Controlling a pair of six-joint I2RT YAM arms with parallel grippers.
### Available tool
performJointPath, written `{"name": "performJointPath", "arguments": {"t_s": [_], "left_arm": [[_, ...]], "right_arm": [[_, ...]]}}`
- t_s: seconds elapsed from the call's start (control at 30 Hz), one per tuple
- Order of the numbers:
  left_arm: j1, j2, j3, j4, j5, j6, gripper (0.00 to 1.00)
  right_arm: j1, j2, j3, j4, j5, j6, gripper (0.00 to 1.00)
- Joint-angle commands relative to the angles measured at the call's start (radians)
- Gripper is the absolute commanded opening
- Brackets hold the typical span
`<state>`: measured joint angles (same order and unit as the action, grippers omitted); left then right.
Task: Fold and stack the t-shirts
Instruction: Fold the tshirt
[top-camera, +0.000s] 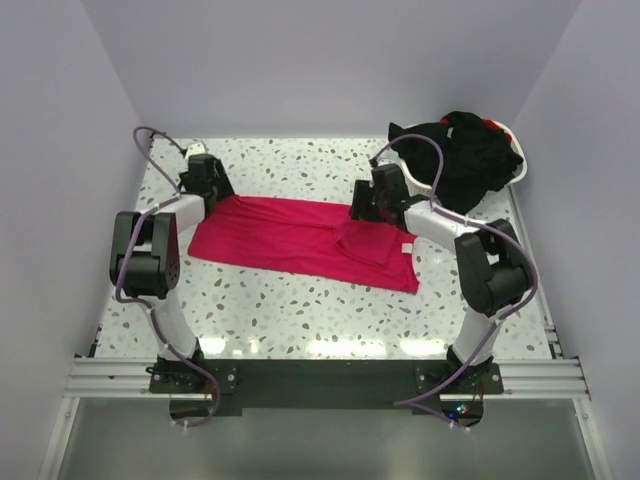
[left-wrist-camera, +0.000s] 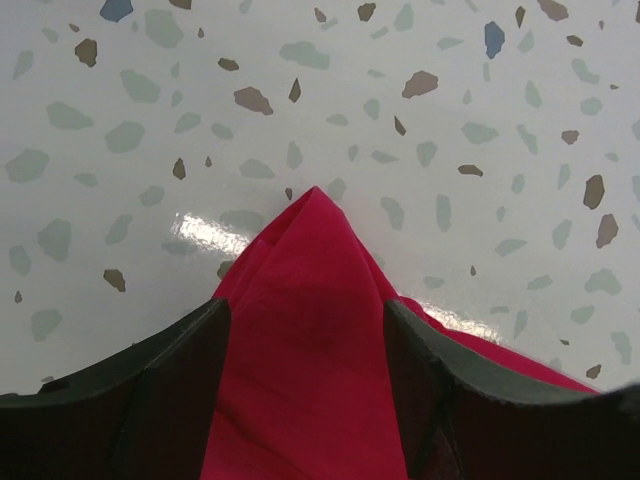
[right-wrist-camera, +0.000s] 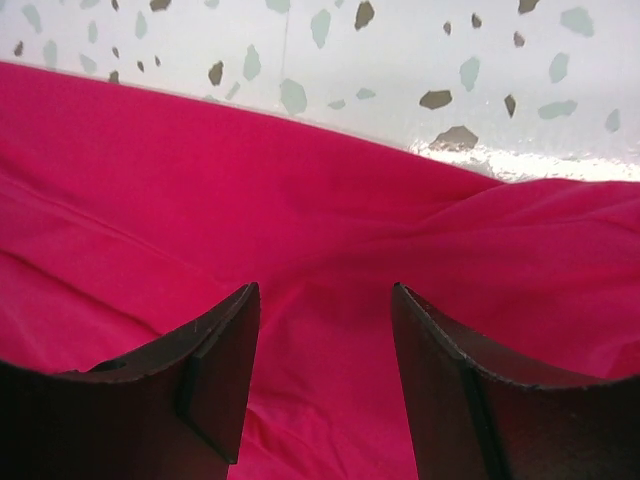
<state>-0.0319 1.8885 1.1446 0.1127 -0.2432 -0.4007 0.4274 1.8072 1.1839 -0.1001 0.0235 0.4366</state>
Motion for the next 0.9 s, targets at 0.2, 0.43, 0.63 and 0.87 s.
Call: {"name": "performJointPath", "arguments": {"t_s": [0.2,0.43,0.63,0.87], "left_arm": [[0.013,0.066,0.084,-0.028,-0.077,0.010,0.56],[0.020,0.057,0.067,-0.031,-0.094,-0.004,0.48],[0.032,0.061,0.070,-0.050,-0.077,-0.009,0.45],[0.032,0.075,0.083,-0.062,-0.044,-0.006,0.43]], "right_arm": [[0.001,0.044,-0.044,0.057,-0.047,0.017,0.58],[0.001,0.050,-0.044,0.045,-0.036,0.010,0.58],[0.001,0.050,-0.049,0.042,-0.037,0.011,0.58],[-0.001,0.035,-0.058,0.043,-0.034,0.011,0.59]]}}
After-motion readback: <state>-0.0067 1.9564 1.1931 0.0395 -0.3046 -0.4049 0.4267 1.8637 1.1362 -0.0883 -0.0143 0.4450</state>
